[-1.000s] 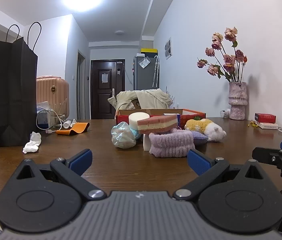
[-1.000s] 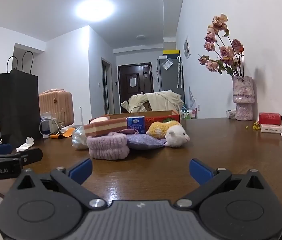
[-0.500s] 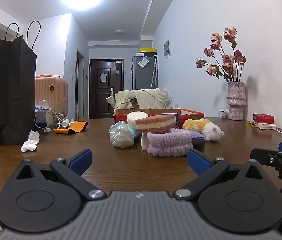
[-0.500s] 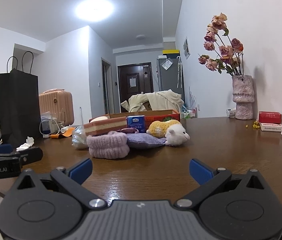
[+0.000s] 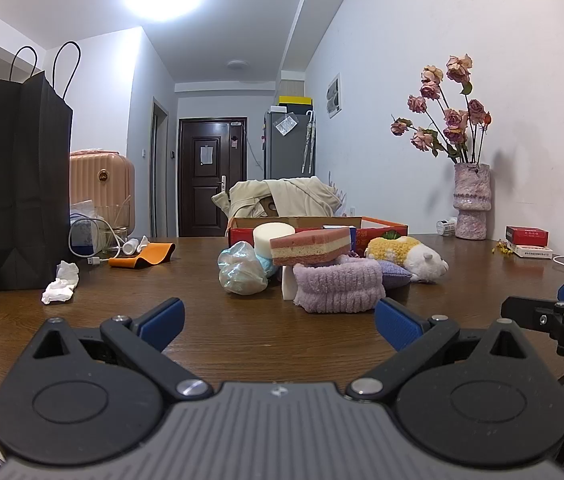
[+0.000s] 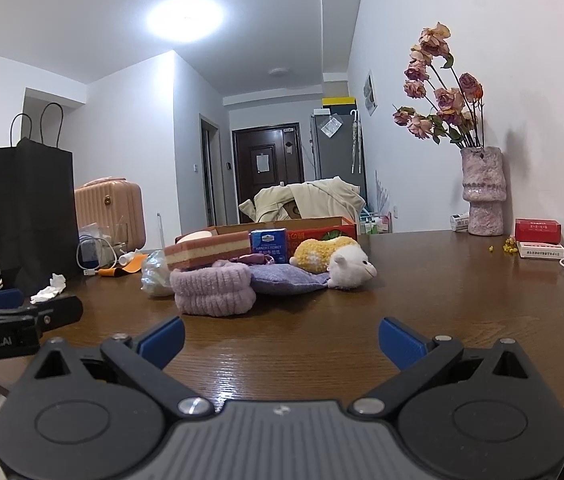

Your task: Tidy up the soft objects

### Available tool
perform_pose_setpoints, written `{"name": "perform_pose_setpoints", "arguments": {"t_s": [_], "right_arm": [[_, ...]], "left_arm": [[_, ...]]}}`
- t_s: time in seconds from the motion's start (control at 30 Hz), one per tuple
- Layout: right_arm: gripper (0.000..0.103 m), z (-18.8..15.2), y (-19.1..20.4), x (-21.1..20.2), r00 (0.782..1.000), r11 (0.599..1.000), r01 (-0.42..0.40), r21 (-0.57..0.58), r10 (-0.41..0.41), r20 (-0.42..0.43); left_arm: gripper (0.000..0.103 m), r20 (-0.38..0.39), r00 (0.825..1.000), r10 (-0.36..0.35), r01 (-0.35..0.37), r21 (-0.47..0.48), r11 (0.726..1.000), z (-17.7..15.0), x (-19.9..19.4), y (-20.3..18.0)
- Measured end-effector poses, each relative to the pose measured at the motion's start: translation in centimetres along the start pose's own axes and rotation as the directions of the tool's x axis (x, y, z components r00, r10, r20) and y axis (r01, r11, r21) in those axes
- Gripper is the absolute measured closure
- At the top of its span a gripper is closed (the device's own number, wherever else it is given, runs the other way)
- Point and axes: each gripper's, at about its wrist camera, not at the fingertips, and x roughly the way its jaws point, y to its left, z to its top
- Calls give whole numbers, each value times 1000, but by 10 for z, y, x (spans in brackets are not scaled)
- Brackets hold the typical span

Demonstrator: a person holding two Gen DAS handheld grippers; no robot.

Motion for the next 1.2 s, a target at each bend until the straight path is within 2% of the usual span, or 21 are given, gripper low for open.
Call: {"name": "perform_pose_setpoints", "arguments": {"t_s": [1.2], "right_arm": [[0, 1, -2, -2, 1000, 1000, 2, 5, -3, 4]], "left_arm": [[0, 2, 1000, 0, 0, 3, 1000, 0, 0, 0]]}}
